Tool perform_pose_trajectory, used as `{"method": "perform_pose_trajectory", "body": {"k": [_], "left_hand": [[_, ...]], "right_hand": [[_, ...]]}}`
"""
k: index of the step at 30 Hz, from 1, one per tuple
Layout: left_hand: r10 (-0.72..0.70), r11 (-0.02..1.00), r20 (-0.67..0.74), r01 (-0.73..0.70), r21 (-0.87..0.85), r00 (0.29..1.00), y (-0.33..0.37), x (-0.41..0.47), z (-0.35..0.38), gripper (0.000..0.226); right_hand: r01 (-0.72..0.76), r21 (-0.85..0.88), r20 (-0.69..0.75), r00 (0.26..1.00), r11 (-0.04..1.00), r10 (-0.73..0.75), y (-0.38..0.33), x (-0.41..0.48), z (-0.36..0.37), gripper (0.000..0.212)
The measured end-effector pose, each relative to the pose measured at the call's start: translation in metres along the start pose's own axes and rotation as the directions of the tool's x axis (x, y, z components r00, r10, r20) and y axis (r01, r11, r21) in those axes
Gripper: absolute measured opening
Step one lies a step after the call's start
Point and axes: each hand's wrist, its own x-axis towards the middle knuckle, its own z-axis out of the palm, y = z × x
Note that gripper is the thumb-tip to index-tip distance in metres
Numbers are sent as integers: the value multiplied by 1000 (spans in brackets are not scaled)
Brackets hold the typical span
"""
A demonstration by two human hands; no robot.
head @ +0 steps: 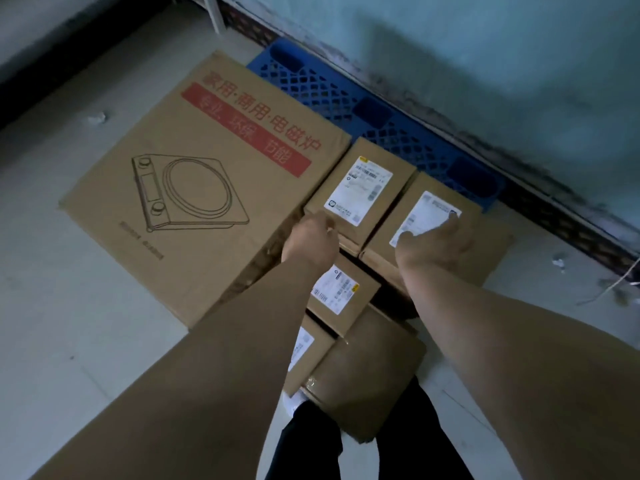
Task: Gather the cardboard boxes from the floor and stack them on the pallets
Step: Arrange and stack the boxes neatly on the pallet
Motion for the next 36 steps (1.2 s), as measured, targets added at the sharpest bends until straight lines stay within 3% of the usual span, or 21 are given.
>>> {"method": "perform_pose_trajectory", "body": {"k": [2, 4, 8, 13, 18, 20, 22, 25, 27, 29, 33, 36], "left_hand": [[48, 999, 102, -50, 16, 994, 22, 11, 17, 35], [80, 994, 164, -90, 59, 983, 38, 17, 34, 36], [10, 961, 89, -35, 276, 996, 64, 22, 55, 41], [11, 905, 5, -12, 425, 1000, 82, 21, 71, 35], [-46, 929, 8, 40, 369, 999, 84, 30, 78, 33], [-13, 941, 69, -11, 338, 998, 80, 29, 74, 29], [32, 954, 19, -36, 298, 999, 73, 31, 67, 28], [8, 942, -221, 67, 329, 975, 63, 42, 56, 55], [-161, 925, -200, 219, 311, 966, 60, 50, 55, 85], [-263, 904, -139, 294, 311, 955, 60, 53, 58, 98], [-224, 901, -87, 240, 360, 971, 71, 56, 65, 102], [-252, 854, -104, 271, 443, 962, 78, 65, 61, 119]], "right_hand": [[-144, 148, 34, 989, 978, 141, 8, 27, 2, 88], [-164, 196, 79, 985, 967, 152, 15, 41, 8, 94], [-158, 226, 176, 977, 961, 119, 23, 52, 10, 101], [-153, 53, 197, 970, 987, 140, 18, 58, 7, 129], [-212, -73, 227, 948, 974, 223, -4, 57, 10, 151], [-233, -105, 212, 945, 967, 251, -2, 61, 8, 154], [-192, -152, 181, 959, 970, 219, 3, 66, 1, 150], [-109, -230, 113, 984, 967, 138, 7, 74, -13, 142], [-94, -254, 80, 990, 963, 118, 9, 80, -21, 142], [-127, -239, 76, 986, 963, 149, 10, 88, -27, 142], [-154, -209, 124, 975, 966, 182, 6, 98, -32, 141], [-99, -186, 189, 973, 977, 135, 0, 97, -24, 142]]}}
